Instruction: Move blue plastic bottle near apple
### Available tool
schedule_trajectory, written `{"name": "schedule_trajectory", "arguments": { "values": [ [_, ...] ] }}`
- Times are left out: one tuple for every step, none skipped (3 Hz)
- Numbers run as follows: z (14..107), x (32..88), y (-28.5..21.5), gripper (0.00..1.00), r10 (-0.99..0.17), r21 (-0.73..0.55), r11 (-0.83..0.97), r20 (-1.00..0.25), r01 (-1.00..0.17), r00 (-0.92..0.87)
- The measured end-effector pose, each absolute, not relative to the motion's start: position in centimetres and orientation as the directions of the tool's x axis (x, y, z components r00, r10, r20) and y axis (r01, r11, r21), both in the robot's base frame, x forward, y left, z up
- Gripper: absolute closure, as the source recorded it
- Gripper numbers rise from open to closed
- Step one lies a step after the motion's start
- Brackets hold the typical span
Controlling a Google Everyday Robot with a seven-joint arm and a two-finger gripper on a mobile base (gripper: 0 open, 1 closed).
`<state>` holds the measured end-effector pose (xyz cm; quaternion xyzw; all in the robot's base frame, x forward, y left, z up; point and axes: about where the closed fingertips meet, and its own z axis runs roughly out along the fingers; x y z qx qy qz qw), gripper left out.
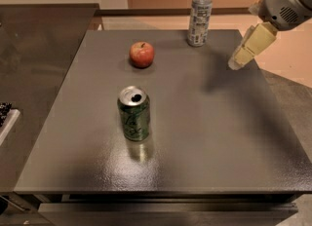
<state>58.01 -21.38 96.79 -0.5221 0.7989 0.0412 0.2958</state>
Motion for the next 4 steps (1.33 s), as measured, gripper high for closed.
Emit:
{"name": "schedule_trajectory", "arguments": {
  "values": [
    [95.8,61.3,-21.3,0.00,-0.765,-0.241,0.515,-0.563,-0.823,-0.314],
    [94.7,64.6,-21.2,0.00,-0.715,-0.232,0.579,-0.605,-0.781,-0.351],
    [94.1,67.9,-21.0,0.00,-0.661,-0.214,0.625,-0.657,-0.750,-0.363],
    [93.6,71.0,-20.5,0.00,-0.610,-0.195,0.658,-0.705,-0.727,-0.363]
  ]
}}
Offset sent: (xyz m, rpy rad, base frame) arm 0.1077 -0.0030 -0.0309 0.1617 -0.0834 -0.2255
